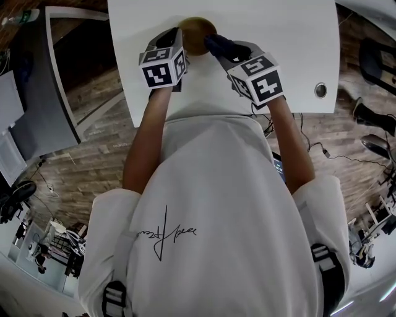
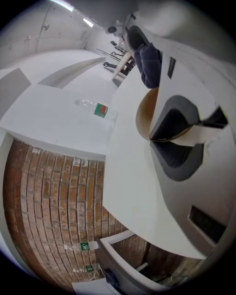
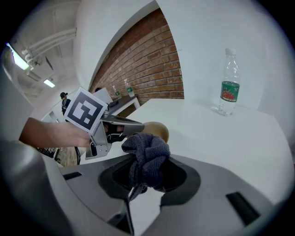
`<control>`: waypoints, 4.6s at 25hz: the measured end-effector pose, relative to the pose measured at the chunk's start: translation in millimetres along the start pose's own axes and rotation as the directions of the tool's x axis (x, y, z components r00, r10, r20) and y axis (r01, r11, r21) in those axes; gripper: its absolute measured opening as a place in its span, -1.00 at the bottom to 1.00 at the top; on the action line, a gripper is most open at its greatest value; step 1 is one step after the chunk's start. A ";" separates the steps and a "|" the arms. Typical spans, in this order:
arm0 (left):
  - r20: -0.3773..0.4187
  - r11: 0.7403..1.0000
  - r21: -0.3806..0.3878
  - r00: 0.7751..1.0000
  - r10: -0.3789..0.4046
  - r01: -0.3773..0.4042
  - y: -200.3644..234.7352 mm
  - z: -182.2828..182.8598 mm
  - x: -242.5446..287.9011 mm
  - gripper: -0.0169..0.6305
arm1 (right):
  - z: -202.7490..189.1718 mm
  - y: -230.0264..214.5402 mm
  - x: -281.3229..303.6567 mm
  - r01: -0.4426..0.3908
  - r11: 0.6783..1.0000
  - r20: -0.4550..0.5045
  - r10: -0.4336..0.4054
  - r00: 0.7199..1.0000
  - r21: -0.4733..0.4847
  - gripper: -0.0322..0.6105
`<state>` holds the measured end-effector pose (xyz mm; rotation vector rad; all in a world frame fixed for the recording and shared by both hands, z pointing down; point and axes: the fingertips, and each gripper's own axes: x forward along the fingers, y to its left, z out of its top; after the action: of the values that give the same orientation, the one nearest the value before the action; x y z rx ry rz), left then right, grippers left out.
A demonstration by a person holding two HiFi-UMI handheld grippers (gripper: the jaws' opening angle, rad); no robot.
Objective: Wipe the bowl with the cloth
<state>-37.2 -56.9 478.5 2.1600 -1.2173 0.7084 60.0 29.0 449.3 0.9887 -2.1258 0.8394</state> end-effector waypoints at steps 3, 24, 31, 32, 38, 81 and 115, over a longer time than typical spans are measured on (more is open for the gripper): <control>0.000 1.000 -0.006 1.000 -0.001 0.001 -3.0 -0.1 -0.1 -0.87 | -1.6 1.1 -1.7 -0.026 1.000 -0.005 0.026 1.000 0.003 -0.58; 0.018 0.999 -0.020 0.999 -0.036 0.036 -1.9 4.2 3.0 -0.85 | -0.9 6.9 -0.3 0.011 0.992 0.031 -0.015 0.999 0.124 -0.58; 0.016 0.999 -0.021 0.999 -0.045 0.046 -1.1 3.6 1.6 -0.85 | -2.5 17.8 1.3 0.016 0.988 0.030 -0.021 0.999 0.154 -0.58; 0.016 0.999 -0.020 0.999 -0.047 0.047 -1.2 4.1 1.1 -0.85 | -2.6 19.9 1.3 0.016 0.987 0.031 -0.021 0.999 0.159 -0.58; 0.019 0.999 -0.021 0.999 -0.027 0.027 2.4 3.1 -0.6 -0.84 | -3.9 33.4 5.6 -0.007 0.982 0.041 -0.001 0.999 0.191 -0.58; 0.214 0.977 0.027 0.954 -0.212 0.211 -14.7 12.7 -136.8 -0.52 | 12.0 104.9 -42.0 0.097 0.986 0.177 -0.120 0.977 0.134 -0.58; 0.206 0.954 0.134 0.934 -0.293 0.270 -51.2 -37.8 -238.8 -0.99 | -10.6 189.6 -103.9 0.170 0.947 0.338 -0.259 0.905 0.271 -0.58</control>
<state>-106.1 130.6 333.0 2.4896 -0.9629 0.4212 -38.0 176.3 324.6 1.5869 -2.1974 0.8595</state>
